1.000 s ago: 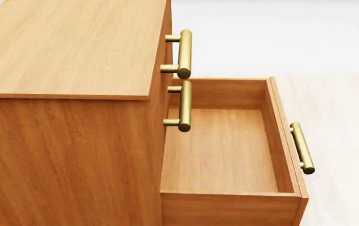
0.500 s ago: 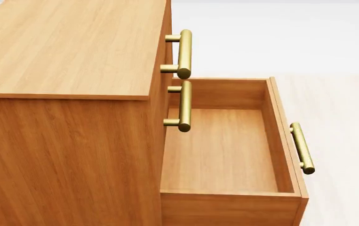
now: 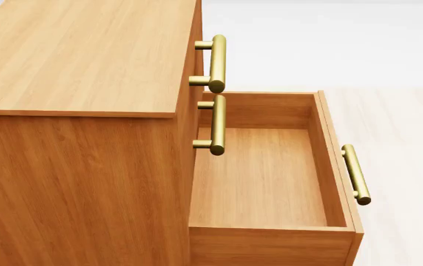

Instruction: Put the bowl in the bottom drawer of the cabinet and close it.

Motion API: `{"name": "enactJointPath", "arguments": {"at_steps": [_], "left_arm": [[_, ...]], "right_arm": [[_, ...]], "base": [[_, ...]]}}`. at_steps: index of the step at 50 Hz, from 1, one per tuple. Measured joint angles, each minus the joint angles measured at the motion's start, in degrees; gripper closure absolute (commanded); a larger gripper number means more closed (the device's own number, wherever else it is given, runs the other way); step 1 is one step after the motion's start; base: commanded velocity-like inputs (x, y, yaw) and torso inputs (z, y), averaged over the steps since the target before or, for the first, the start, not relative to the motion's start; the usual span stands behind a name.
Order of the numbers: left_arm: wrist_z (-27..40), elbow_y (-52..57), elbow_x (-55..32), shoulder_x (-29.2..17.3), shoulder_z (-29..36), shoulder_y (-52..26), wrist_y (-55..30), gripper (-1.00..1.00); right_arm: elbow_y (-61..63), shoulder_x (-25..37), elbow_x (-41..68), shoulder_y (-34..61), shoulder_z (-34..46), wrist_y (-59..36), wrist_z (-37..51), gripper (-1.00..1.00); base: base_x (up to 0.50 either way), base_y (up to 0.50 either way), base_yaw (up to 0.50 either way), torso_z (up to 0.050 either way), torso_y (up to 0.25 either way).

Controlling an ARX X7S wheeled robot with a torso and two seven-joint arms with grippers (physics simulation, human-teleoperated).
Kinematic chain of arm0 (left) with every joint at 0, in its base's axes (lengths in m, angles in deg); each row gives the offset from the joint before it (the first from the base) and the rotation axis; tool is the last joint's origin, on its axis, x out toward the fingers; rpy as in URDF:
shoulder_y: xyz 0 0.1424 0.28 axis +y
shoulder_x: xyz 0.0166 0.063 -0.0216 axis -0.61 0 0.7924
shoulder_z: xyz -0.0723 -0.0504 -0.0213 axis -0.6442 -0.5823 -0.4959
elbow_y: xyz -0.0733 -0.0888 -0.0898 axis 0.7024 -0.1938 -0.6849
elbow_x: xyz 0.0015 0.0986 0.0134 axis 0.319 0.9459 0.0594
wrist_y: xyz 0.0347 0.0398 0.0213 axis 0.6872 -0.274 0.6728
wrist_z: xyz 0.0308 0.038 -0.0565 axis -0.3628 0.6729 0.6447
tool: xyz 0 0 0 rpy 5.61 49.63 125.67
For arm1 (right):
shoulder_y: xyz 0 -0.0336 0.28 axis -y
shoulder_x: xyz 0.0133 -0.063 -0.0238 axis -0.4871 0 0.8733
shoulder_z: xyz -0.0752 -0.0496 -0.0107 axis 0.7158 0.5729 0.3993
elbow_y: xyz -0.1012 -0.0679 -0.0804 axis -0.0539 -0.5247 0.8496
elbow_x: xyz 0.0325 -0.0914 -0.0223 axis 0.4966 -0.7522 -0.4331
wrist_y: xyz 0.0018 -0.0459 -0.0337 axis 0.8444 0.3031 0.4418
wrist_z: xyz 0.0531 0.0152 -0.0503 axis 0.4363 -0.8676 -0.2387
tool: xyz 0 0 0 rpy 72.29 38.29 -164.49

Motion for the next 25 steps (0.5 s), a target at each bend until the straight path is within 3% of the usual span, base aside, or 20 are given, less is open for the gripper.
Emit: {"name": "enactJointPath", "arguments": {"at_steps": [25], "left_arm": [[0.43,0.21,-0.17,-0.22,0.43,-0.23,-0.30,-1.00]], "right_arm": [[-1.70,0.69,-1.90,-0.48,-2.61,1.15,6.68,-1.00]], "base": [[0.00,0.00,0.00,0.000,0.000]]}}
